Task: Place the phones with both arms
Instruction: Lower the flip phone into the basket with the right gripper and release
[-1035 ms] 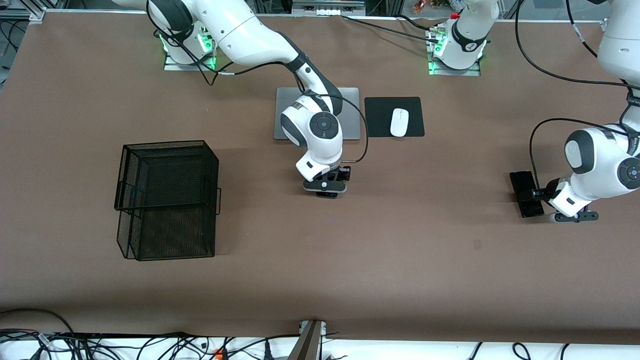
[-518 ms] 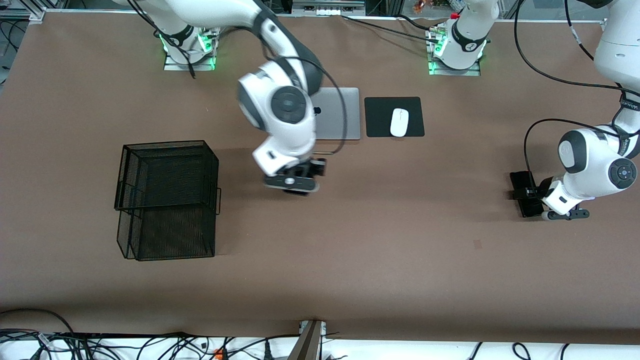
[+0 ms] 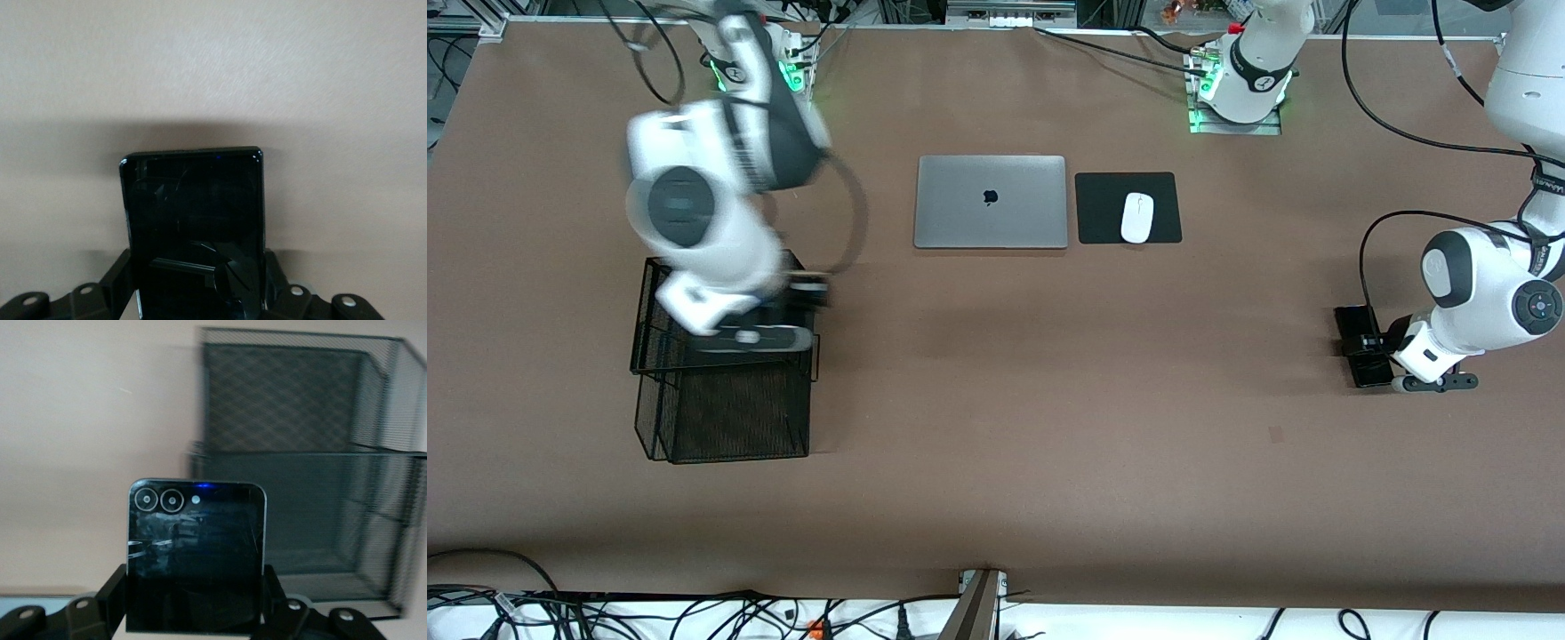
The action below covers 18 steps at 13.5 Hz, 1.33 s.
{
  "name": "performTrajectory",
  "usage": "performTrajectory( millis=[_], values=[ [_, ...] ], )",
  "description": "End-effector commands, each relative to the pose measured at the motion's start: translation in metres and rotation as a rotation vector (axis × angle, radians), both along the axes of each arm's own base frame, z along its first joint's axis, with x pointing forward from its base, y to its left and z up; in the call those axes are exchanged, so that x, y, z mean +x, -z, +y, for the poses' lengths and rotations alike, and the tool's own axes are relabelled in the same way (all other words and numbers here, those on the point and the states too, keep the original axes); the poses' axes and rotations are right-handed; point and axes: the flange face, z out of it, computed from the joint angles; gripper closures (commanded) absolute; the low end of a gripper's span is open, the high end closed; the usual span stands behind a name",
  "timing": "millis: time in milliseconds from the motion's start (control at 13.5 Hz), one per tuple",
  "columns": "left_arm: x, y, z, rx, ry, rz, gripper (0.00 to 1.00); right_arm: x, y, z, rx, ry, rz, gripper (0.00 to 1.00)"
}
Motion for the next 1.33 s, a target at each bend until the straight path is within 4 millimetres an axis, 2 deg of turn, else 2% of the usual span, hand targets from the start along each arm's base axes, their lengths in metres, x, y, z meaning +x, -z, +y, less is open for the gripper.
performTrajectory(
  millis=[0, 74, 222, 296, 444, 518, 592, 666, 740, 814, 887, 1035, 1109, 1257],
  values=[
    [0.031, -0.050, -0.020, -0.004, 0.041, -0.006, 0.88, -0.047, 0.016, -0.089, 0.087, -0.078, 0.001, 0.92],
    [0.044, -0.070, -0.033, -0.015, 0.061, 0.003, 0.87, -0.047, 0.028, -0.118, 0.087, -0.087, -0.008, 0.92],
    [0.069, -0.117, -0.075, -0.054, 0.120, 0.010, 0.87, -0.046, 0.052, -0.150, 0.074, -0.119, -0.030, 0.92],
    [0.079, -0.138, -0.102, -0.075, 0.157, -0.006, 0.87, -0.043, 0.064, -0.158, 0.061, -0.125, -0.038, 0.92],
    [0.093, -0.176, -0.150, -0.111, 0.229, -0.049, 0.79, -0.036, 0.087, -0.178, 0.060, -0.103, -0.040, 0.92],
    [0.096, -0.186, -0.180, -0.125, 0.273, -0.056, 0.78, -0.034, 0.099, -0.178, 0.076, -0.108, -0.030, 0.90],
    [0.096, -0.192, -0.220, -0.130, 0.327, -0.063, 0.77, -0.031, 0.111, -0.176, 0.086, -0.105, -0.024, 0.90],
    [0.093, -0.192, -0.264, -0.130, 0.371, -0.058, 0.77, -0.030, 0.116, -0.179, 0.090, -0.101, -0.026, 0.81],
    [0.085, -0.192, -0.311, -0.128, 0.370, -0.048, 0.77, -0.027, 0.119, -0.179, 0.085, -0.095, -0.027, 0.46],
    [0.072, -0.190, -0.367, -0.120, 0.348, -0.035, 0.77, -0.023, 0.116, -0.178, 0.081, -0.092, -0.030, 0.07],
    [0.056, -0.184, -0.419, -0.113, 0.314, -0.019, 0.77, -0.017, 0.107, -0.176, 0.081, -0.097, -0.045, 0.00],
    [0.021, -0.168, -0.512, -0.117, 0.282, -0.020, 0.77, -0.005, 0.084, -0.170, 0.089, -0.103, -0.046, 0.00],
    [0.010, -0.160, -0.547, -0.145, 0.261, -0.056, 0.77, 0.003, 0.063, -0.166, 0.099, -0.107, -0.033, 0.00],
    [-0.014, -0.123, -0.590, -0.171, 0.227, -0.038, 0.80, 0.013, 0.026, -0.160, 0.109, -0.096, -0.007, 0.00]
  ],
)
